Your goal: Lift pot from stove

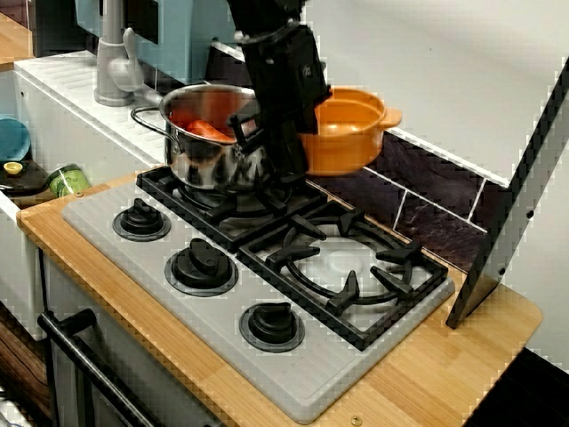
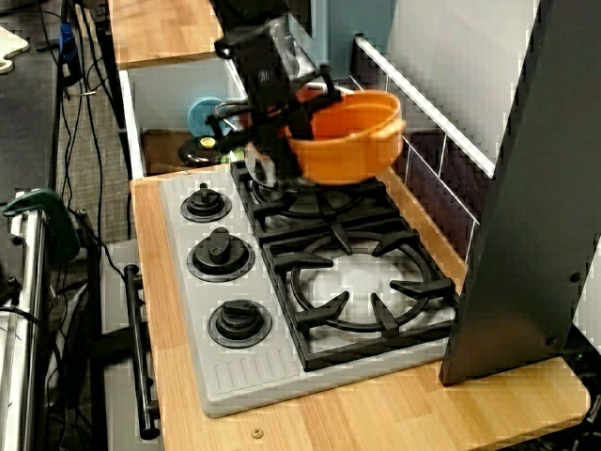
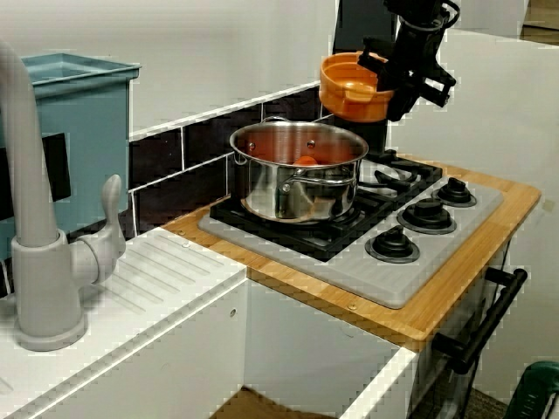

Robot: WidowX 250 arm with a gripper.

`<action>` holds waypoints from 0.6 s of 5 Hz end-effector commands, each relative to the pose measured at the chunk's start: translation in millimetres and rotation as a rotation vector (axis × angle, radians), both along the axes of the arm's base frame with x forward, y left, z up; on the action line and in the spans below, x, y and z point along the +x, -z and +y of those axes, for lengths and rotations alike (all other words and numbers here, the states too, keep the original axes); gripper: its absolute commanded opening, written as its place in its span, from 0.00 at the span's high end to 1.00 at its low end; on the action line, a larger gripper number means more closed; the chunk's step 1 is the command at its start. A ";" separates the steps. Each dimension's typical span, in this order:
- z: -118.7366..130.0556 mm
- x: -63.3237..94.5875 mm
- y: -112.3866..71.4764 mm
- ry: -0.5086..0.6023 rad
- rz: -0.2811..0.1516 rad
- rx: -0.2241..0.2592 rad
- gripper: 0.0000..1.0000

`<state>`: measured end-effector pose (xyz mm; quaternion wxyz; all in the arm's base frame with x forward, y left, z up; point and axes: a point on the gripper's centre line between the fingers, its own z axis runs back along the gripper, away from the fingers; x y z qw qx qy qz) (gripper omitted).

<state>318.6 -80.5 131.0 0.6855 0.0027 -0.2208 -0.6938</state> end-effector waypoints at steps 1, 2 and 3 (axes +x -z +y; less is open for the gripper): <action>7.9 2.6 -39.8 -0.010 -0.096 -0.030 1.00; 9.9 0.3 -47.2 -0.009 -0.105 -0.040 1.00; 11.8 -0.5 -55.1 -0.010 -0.113 -0.051 1.00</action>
